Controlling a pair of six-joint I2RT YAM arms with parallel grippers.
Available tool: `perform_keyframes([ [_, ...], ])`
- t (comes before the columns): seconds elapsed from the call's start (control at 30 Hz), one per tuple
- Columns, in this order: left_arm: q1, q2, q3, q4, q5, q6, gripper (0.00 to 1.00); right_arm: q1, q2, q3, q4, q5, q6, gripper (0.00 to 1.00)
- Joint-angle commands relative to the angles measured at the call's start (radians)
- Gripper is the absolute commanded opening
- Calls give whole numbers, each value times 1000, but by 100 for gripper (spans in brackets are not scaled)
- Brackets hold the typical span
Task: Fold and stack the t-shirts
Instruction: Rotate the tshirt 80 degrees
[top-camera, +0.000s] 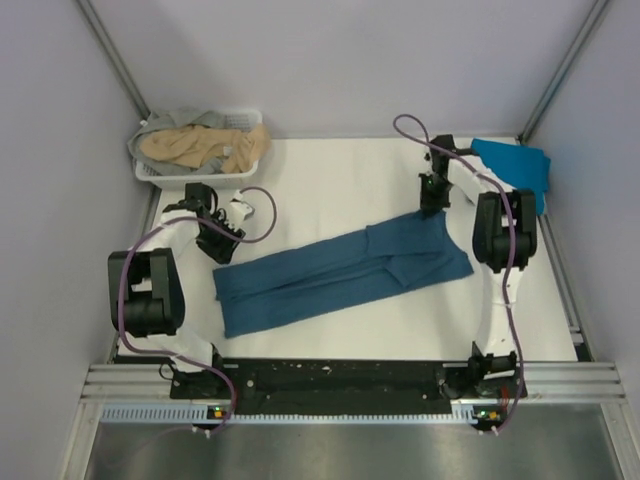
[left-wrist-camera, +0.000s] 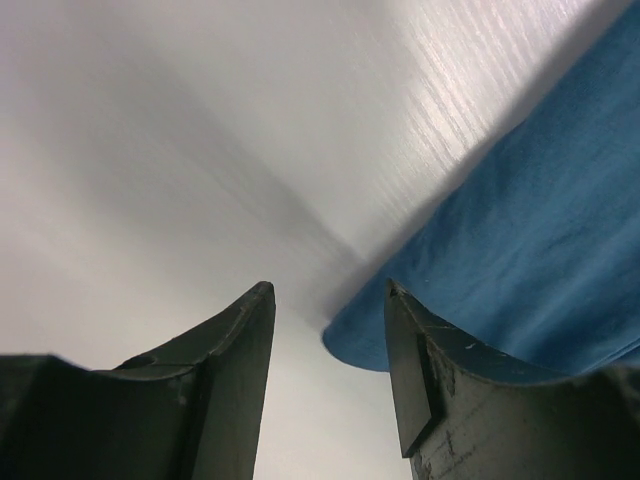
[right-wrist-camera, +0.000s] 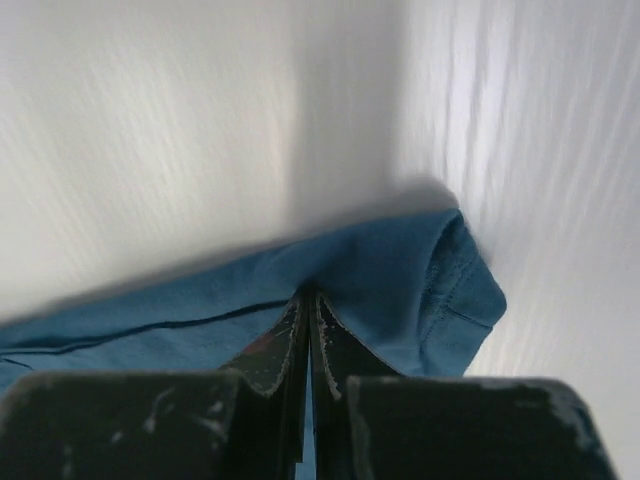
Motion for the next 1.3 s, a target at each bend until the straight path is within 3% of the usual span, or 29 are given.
perform_keyframes([
  [0.0,7,-80,-24,-1,7,-5,52,21,254,408,73,-121,70,0],
  [0.07,7,-85,-37,-3,14,-11,53,36,354,579,53,-184,98,0],
  [0.13,5,-85,-44,-14,25,-17,53,52,418,751,41,-279,110,6],
  [0.23,5,-77,-57,-21,17,-13,53,52,370,816,43,-246,103,16],
  [0.43,5,-61,-70,17,-6,-1,52,-5,17,429,76,-100,25,41],
  [0.6,-19,-8,-73,28,10,-1,49,-63,-216,10,131,-2,-8,48],
  [0.7,-45,4,-109,45,-1,18,42,-124,-270,-184,209,-29,24,50],
  [0.83,-98,-11,-187,45,-27,64,30,-180,-227,-259,260,-94,37,42],
  [0.93,-133,-54,-262,39,-67,104,28,-181,-126,-183,262,-178,28,25],
  [1.1,-217,-181,-366,-76,-14,150,27,-180,78,68,245,-290,98,4],
  [1.27,-352,-358,-351,-245,273,197,32,-158,358,522,227,-445,215,4],
])
